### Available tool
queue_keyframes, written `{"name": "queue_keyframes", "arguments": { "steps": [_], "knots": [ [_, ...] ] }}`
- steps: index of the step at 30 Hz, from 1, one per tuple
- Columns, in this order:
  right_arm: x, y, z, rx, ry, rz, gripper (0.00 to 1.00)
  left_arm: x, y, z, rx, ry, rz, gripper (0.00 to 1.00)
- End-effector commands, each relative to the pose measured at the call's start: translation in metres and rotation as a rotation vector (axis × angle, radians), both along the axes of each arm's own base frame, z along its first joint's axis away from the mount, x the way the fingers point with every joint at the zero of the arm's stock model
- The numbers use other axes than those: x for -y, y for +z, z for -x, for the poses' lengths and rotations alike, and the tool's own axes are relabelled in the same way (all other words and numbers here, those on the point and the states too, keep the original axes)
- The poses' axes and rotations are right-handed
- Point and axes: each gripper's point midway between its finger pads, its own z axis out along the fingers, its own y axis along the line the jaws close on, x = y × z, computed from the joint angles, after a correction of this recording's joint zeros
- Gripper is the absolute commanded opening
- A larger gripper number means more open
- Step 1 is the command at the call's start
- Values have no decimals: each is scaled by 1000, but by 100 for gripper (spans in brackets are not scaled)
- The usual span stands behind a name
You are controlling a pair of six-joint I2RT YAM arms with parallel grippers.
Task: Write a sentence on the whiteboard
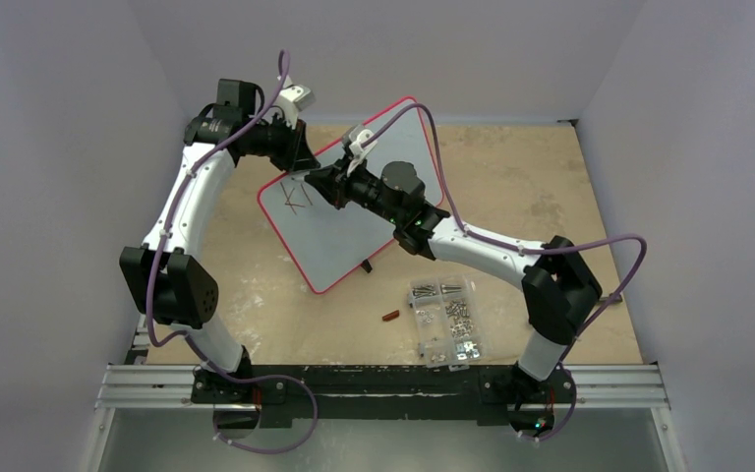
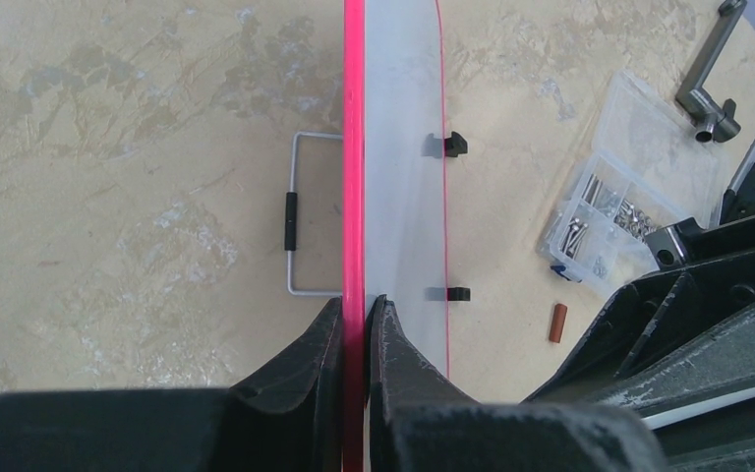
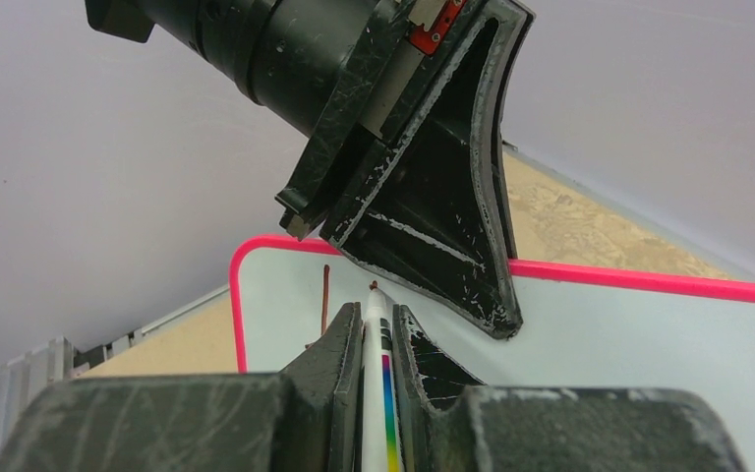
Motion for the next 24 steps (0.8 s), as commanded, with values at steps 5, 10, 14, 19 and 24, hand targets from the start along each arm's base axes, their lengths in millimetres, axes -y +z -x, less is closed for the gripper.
{"name": "queue_keyframes", "arguments": {
  "steps": [5,10,14,19,24],
  "knots": [
    [26,-2,-16,4,-145,52,0,-4,-12,12,6,-42,-101,0],
    [26,4,-14,13,-135,53,0,-5,-12,12,7,-41,-105,0],
    [23,13,-5,31,-87,42,0,-6,-12,12,8,-39,-109,0],
    [23,27,9,63,-31,6,0,-5,-12,12,6,-39,-108,0],
    [27,29,13,51,-31,0,0,-6,-12,13,10,-38,-111,0]
  ]
}}
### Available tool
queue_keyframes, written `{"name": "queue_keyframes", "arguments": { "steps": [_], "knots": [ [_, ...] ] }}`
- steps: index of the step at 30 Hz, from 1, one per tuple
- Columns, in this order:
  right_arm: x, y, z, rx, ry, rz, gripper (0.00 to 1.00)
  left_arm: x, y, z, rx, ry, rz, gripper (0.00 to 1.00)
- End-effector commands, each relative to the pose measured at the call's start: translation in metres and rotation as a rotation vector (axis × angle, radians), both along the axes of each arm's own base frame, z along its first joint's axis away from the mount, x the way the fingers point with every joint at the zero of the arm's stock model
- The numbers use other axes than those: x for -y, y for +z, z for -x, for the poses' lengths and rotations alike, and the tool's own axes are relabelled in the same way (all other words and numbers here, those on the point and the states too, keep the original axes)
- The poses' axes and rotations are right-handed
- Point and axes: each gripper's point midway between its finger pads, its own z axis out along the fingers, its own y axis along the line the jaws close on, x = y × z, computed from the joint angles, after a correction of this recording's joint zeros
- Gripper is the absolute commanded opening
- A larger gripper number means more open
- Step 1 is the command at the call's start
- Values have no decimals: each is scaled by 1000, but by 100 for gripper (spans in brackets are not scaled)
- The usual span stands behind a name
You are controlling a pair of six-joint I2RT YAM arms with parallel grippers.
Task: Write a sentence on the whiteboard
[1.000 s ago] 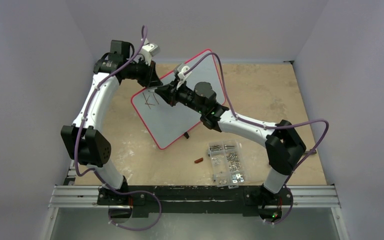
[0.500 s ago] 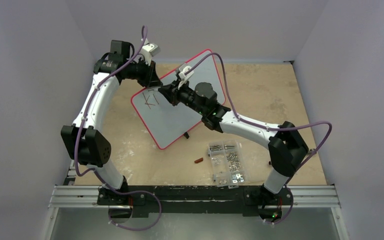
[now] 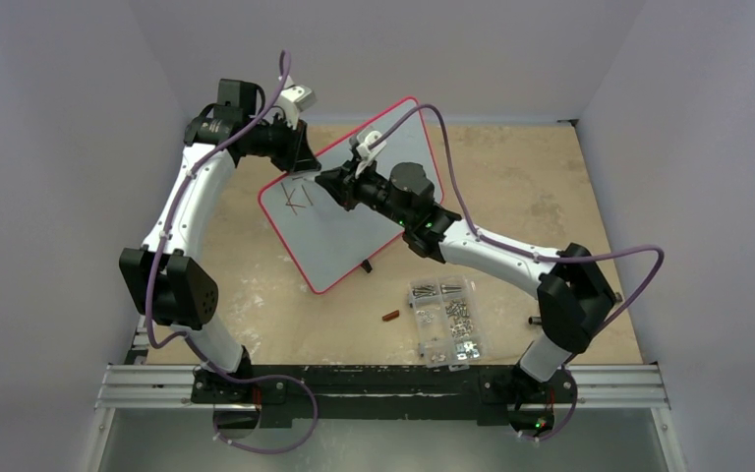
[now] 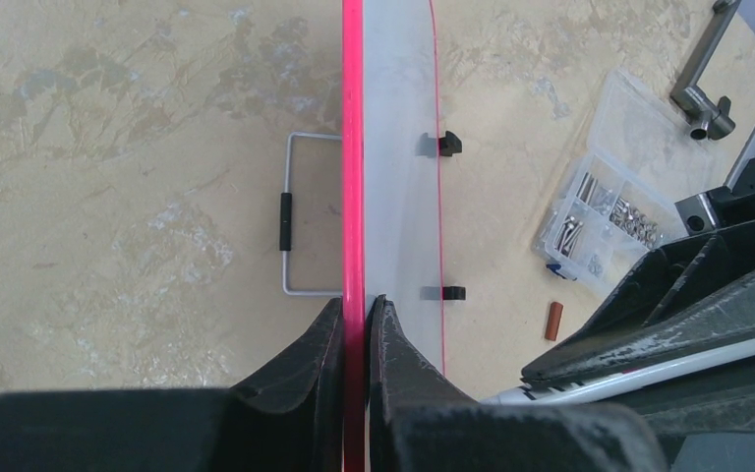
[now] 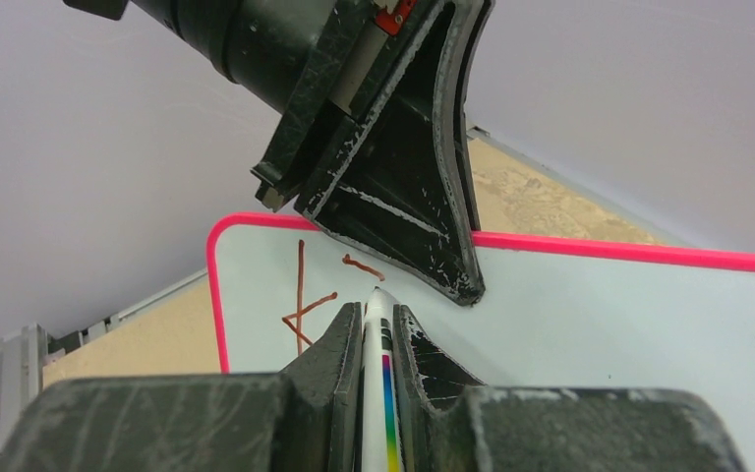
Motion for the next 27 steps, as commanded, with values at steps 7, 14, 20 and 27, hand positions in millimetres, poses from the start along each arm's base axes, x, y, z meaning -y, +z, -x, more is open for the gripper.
{"name": "queue_keyframes", "arguments": {
  "steps": [7,14,20,27],
  "knots": [
    [17,20,5,40,-30,-21,0,-7,-12,11,13,-35,-109,0],
    [13,14,-7,19,-64,-14,0,-7,-12,11,12,-35,-109,0],
    [11,4,-14,2,-79,9,0,-7,-11,12,15,-37,-108,0],
    [15,-15,-13,-25,-86,43,0,-7,-12,12,13,-37,-108,0]
  ]
}}
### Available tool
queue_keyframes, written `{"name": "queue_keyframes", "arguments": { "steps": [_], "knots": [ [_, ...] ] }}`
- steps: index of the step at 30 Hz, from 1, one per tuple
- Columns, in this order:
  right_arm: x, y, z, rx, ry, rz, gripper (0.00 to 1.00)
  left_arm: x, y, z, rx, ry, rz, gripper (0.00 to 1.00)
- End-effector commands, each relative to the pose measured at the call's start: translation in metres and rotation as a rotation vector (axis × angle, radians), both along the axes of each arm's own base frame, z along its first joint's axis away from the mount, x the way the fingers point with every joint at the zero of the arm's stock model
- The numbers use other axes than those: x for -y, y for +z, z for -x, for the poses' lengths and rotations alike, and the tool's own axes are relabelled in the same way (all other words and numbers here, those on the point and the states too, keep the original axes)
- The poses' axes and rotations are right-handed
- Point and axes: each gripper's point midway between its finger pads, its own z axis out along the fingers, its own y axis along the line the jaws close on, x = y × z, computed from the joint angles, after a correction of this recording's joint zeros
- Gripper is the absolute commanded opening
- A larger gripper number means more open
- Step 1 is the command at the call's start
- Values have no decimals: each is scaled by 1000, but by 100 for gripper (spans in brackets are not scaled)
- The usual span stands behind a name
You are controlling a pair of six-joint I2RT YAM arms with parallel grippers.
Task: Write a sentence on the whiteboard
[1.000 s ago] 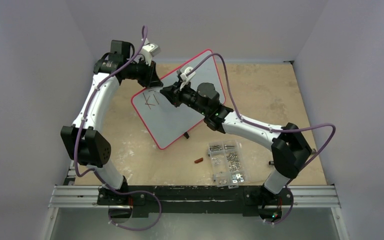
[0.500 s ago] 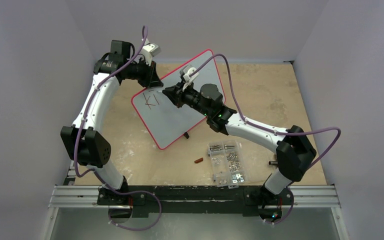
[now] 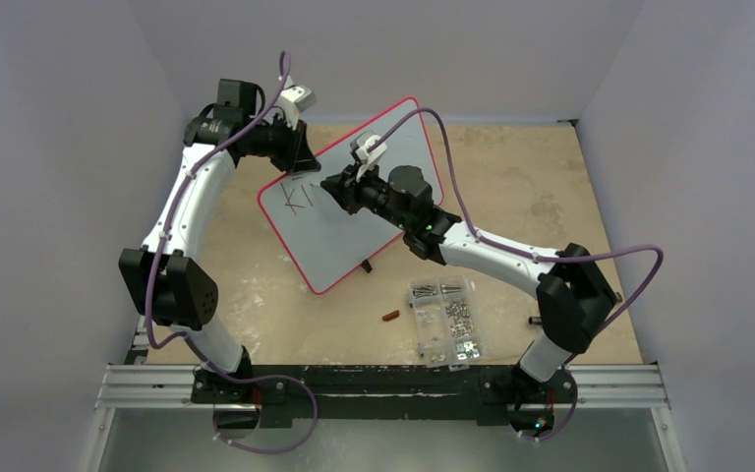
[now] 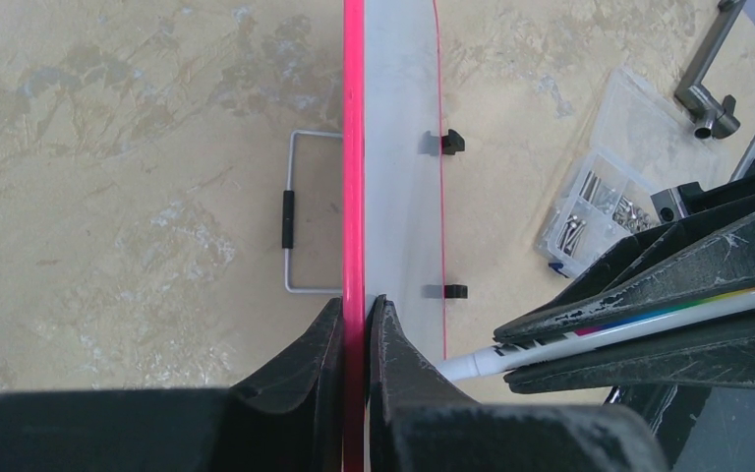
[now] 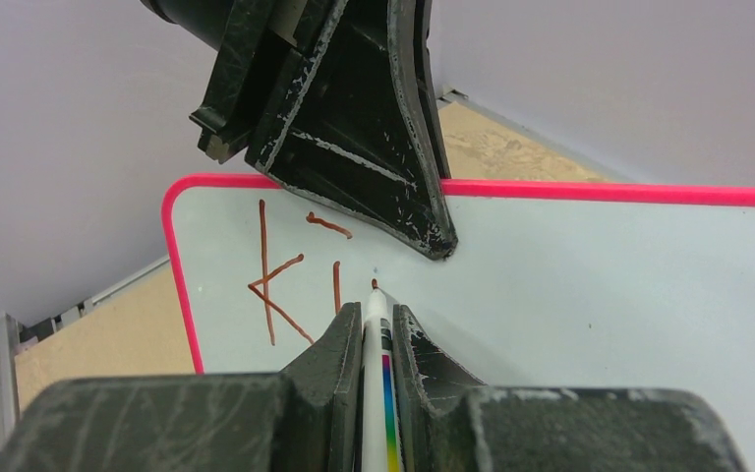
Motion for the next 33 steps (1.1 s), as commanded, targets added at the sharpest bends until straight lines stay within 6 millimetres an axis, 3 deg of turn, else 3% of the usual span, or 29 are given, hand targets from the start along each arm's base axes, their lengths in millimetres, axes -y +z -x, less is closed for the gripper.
{"name": "queue_keyframes", "arguments": {
  "steps": [1,8,14,25,33],
  "knots": [
    [6,2,-8,13,-39,4,0,-6,-11,11,14,-39,-102,0],
    [14,-19,0,-24,-39,34,0,-7,-12,11,13,-37,-104,0],
    [18,-26,3,-37,-42,42,0,-6,-12,11,12,-40,-106,0],
    [5,8,-6,10,-30,-11,0,-6,-13,12,13,-42,-109,0],
    [-1,19,-12,18,-34,-34,0,-6,-13,12,11,-42,-110,0]
  ]
}}
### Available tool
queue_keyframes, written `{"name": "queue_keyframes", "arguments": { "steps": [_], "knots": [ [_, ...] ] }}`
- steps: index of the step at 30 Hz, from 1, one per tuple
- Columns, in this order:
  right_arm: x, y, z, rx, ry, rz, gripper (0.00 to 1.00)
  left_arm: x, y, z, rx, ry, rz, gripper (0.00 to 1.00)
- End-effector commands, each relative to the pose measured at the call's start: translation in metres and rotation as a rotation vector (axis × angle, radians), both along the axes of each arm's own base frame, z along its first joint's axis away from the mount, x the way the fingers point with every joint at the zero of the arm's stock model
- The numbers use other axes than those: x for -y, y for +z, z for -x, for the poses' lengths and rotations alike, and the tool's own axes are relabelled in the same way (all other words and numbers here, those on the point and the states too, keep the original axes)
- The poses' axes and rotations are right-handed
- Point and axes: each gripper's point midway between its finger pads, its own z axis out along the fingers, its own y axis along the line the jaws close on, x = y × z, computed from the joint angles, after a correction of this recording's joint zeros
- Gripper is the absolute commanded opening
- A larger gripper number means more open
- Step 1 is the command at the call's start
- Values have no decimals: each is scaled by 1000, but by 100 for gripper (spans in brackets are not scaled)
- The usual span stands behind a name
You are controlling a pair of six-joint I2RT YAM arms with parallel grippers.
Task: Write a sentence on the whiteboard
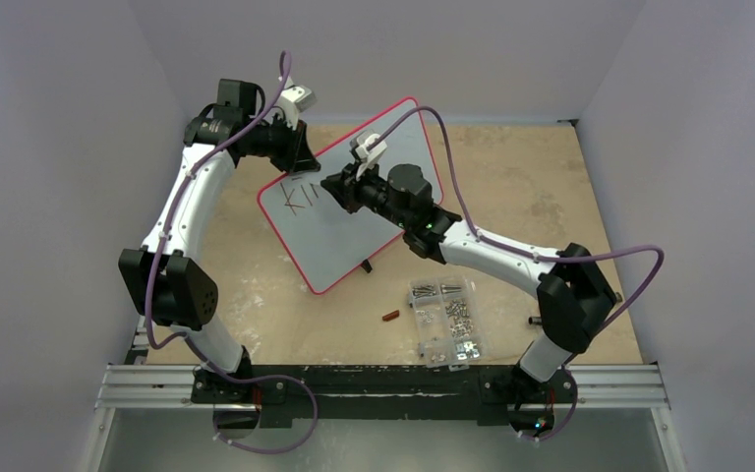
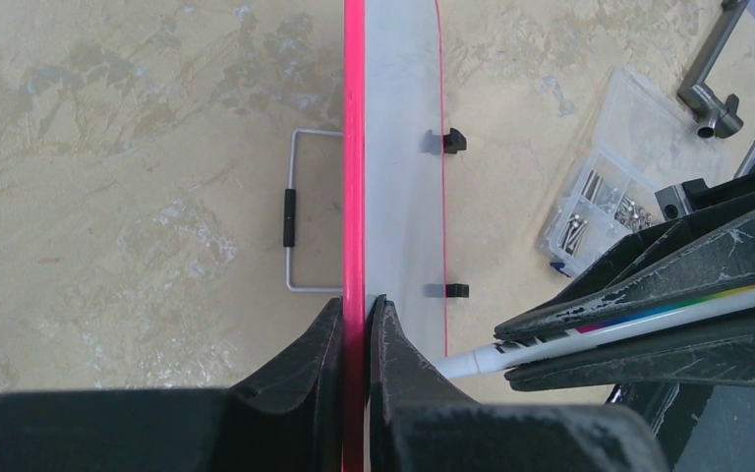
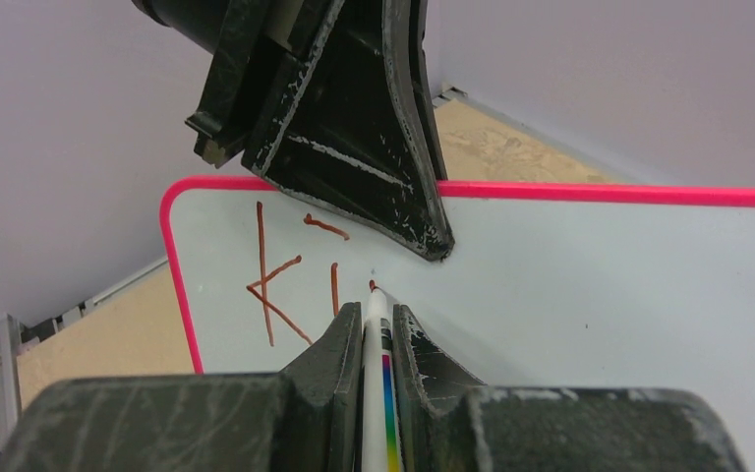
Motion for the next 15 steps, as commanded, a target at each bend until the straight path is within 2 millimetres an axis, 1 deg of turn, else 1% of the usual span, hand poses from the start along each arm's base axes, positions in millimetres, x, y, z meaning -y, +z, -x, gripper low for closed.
{"name": "queue_keyframes", "arguments": {
  "steps": [1,7,13,15],
  "knots": [
    [-1,20,-13,28,-38,-40,0,-5,-13,12,9,-47,-103,0],
    [1,20,-18,23,-71,-35,0,-5,-13,13,8,-47,-104,0],
    [12,16,-29,9,-154,-20,0,-4,-13,13,8,-48,-103,0],
    [14,16,-29,10,-164,-21,0,-5,-12,13,8,-46,-104,0]
  ]
}}
